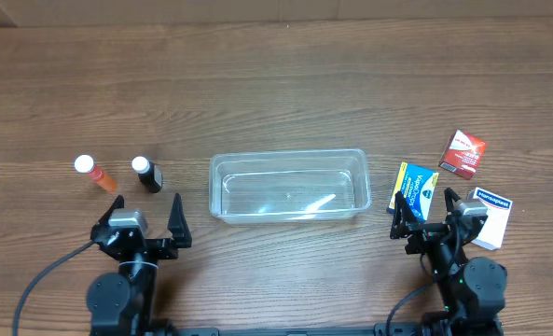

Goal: Pack container
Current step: 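Reach the left gripper to the dark bottle and grasp it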

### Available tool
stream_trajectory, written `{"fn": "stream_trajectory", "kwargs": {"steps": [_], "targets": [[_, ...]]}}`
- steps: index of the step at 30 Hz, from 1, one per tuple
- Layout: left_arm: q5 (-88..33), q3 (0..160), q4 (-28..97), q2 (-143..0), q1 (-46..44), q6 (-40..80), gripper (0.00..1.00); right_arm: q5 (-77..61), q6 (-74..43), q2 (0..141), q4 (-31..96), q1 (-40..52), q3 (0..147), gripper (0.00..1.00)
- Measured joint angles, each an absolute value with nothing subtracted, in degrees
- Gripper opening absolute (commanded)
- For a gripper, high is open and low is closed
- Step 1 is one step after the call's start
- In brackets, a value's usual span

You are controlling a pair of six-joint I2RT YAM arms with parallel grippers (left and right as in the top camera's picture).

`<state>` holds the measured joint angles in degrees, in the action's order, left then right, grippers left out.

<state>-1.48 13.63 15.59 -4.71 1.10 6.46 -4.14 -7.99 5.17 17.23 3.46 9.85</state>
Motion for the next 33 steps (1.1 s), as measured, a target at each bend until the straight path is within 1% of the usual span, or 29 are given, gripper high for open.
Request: {"fn": "stream_trajectory", "kwargs": {"steps": [2,6,7,8,10,12,14,16,19,23,28,33], "targets": [[-1.48,19.64,18.92,-8.84,1.10,6.46,1.00,-4.14,-8.40,10.02,20.99,3.46,15.70,1.00],[-1.45,34.13,28.42,-22.41,1.10,6.70,1.00,-4.19,-8.82,24.56,31.55,3.46,30.68,1.00],[-1.45,37.47,32.08,-25.78,1.10,6.87,1.00,-4.27,-8.97,28.84,35.33,3.46,34.96,1.00],[-1.45,43.79,37.21,-32.51,1.10,7.07,1.00,-4.47,-8.97,34.13,39.05,3.46,39.97,1.00],[-1.54,52.69,47.05,-41.63,1.10,7.09,1.00,-5.17,-8.95,43.88,48.66,3.46,48.69,1.00],[-2.57,64.84,59.37,-52.25,1.10,6.96,1.00,-5.72,-9.04,53.67,60.34,3.46,58.19,1.00],[-3.22,74.59,68.93,-59.92,1.10,6.87,1.00,-5.78,-8.91,62.39,67.20,3.46,65.17,1.00],[-3.42,81.08,73.54,-65.41,1.10,6.87,1.00,-5.78,-8.91,67.05,68.18,3.46,67.35,1.00],[-1.43,83.40,73.78,-69.38,2.04,7.51,1.00,-5.74,-8.95,69.17,68.40,2.98,67.44,1.00],[0.86,83.68,73.71,-77.56,6.79,8.58,1.00,-5.56,-8.97,69.17,68.53,1.48,67.51,1.00],[1.17,83.77,70.65,-91.29,7.03,7.44,1.00,-5.58,-8.95,69.17,68.60,1.48,67.53,1.00],[1.15,83.77,67.22,-100.20,7.03,6.83,0.99,-5.56,-8.95,69.17,68.58,1.48,67.53,1.00]]}}
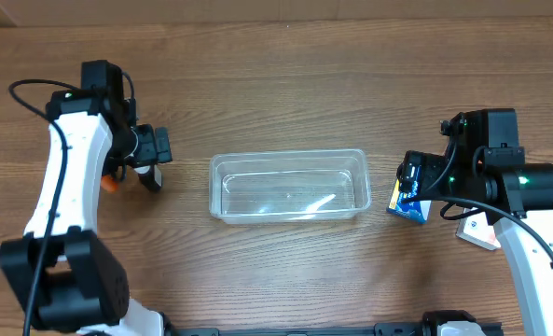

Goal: Pack container
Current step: 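Reach the left gripper to the dark bottle and grasp it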

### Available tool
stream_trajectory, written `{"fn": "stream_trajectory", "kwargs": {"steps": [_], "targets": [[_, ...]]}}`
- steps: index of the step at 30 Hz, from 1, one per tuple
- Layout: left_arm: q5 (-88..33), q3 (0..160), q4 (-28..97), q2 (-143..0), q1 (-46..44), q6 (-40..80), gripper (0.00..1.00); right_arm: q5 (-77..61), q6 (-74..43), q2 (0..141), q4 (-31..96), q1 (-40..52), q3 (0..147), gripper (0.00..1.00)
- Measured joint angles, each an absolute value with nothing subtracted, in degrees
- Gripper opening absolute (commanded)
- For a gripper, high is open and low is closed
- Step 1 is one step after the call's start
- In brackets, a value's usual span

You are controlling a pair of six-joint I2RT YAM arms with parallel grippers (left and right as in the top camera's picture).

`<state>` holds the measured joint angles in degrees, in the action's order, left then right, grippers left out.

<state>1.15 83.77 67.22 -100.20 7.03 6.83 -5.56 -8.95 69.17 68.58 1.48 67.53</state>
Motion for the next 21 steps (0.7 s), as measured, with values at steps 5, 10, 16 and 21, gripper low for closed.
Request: {"fn": "stream_trajectory", "kwargs": {"steps": [5,10,16,21], "targets": [[1.17,83.77,64.64,-104.73,7.03,6.68,0.80,-5.56,-8.95,69.17,68.60,1.48,67.53,1.00],[1.15,83.77,65.34,-107.02,7.03,5.78,0.59,-5.54,-8.93,69.17,68.53,1.48,67.53,1.00],[1.32,83.77,66.24,-107.04,7.07,5.74,0.37,-5.56,-8.93,69.17,68.58,1.48,67.53,1.00],[1.39,83.77,66.61,-107.04,7.18,5.76,0.25,-5.54,-8.93,69.17,68.55,1.48,67.53,1.00]]}}
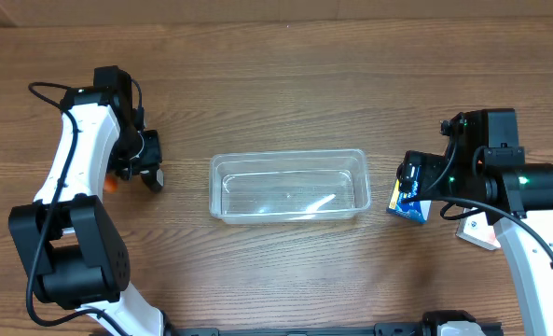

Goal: Pack container
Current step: 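Reach the left gripper to the dark bottle and grasp it, then carry the dark bottle into the container and release it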

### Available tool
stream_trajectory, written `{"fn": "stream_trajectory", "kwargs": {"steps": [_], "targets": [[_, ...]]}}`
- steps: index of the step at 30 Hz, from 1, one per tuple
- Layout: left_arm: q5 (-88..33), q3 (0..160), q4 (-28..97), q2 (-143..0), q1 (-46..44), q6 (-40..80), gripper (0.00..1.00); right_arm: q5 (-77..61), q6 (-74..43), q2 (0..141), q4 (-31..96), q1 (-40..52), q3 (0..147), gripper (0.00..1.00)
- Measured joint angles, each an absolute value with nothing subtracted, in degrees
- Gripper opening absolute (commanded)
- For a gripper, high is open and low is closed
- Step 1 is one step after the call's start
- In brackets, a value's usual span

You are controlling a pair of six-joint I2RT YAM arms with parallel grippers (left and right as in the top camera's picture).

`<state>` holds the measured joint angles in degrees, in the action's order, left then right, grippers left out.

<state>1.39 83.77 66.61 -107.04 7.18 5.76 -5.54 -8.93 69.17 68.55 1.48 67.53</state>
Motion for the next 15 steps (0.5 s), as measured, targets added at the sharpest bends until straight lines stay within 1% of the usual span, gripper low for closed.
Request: {"fn": "stream_trajectory", "kwargs": {"steps": [2,3,6,10,12,15], "targets": [[1.37,83.77,66.63,-107.04,7.18,5.61,0.07,-5.54,-8.93,69.17,68.55,1.48,67.53,1.00],[1.34,83.79,66.61,-107.04,7.18,5.72,0.04,-5.54,-8.93,69.17,68.58,1.48,67.53,1.00],[1.56,84.33,68.99,-107.07,7.18,6.94,0.04,-5.56,-8.93,69.17,68.53,1.48,67.53,1.00],[1.78,92.90,75.48,-106.48,5.15,8.23,0.04,-5.52,-8.95,69.17,68.34,1.48,67.55,1.00],[1.56,96.73,77.62,-104.68,1.93,8.64,0.04,-5.54,-8.95,69.17,68.36,1.48,67.55,1.00],[0.10,100.82,81.49,-96.71,-9.39,10.55,0.04,-5.54,-8.95,69.17,68.31,1.48,67.57,1.00]]}}
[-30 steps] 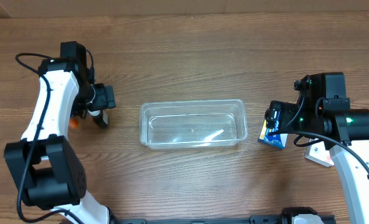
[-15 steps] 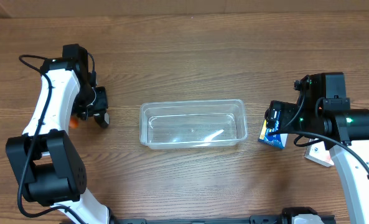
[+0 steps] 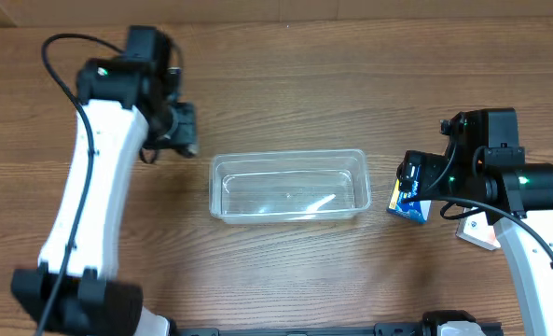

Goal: Pack container
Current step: 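Carry the dark bottle into the container and release it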

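A clear plastic container (image 3: 286,154) lies empty at the middle of the table. My left gripper (image 3: 185,138) hangs just off its far left corner; its jaws are dark and seen from above, so their state and any load are unclear. The two small bottles are hidden under the left arm. Right of the container, my right gripper (image 3: 407,184) is down over the blue and yellow box (image 3: 409,211), and its fingers are hidden by the wrist.
A white box (image 3: 479,235) pokes out from under the right arm at the right edge of the table. The red box does not show, as the right arm covers that spot. Both arms' cables arc over the table sides.
My left gripper has moved from the spot of the black bottle, left of the container, rightward and farther back to the container's far left corner. The right arm has not moved.
Both arms were folded at the near edge, with two bottles at the left and three boxes at the right. Then the left gripper was over the black bottle and the right one over the blue box. Now the left gripper is by the container; the right stays.
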### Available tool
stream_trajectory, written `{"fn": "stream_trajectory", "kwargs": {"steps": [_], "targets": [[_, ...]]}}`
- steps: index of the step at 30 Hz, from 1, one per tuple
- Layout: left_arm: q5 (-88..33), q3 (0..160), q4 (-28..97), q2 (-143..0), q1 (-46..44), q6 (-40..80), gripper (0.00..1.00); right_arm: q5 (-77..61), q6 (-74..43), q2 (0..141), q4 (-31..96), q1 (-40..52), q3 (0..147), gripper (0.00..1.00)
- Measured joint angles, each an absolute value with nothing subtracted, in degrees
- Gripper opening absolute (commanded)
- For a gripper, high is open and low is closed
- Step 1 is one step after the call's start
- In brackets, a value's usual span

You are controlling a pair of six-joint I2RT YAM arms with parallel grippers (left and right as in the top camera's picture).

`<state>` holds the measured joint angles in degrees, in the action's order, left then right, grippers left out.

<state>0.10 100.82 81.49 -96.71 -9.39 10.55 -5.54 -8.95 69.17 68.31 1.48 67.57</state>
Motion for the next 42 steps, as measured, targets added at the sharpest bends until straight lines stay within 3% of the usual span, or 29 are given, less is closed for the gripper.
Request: {"fn": "stream_trajectory", "kwargs": {"steps": [6,15,28,30,34,42], "targets": [[-1.06,99.74,81.80,-94.74,-22.63,15.14,0.04,-5.54,-8.97,69.17,68.29,1.48,67.57,1.00],[0.14,80.44,64.77,-95.94,-22.90,18.15,0.04,-5.56,-8.95,69.17,68.42,1.48,67.61,1.00],[3.57,79.11,61.67,-101.97,-22.90,29.91,0.05,-5.52,-8.97,69.17,68.53,1.48,67.61,1.00],[3.73,79.11,61.45,-102.98,-22.90,30.11,0.23,-5.56,-8.95,69.17,68.53,1.50,67.61,1.00],[3.77,79.11,61.47,-103.00,-22.90,30.22,0.48,-5.54,-8.95,69.17,68.51,1.48,67.61,1.00],[2.39,85.78,66.74,-103.85,-22.90,30.50,0.54,-5.54,-8.95,69.17,68.51,1.48,67.61,1.00]]}}
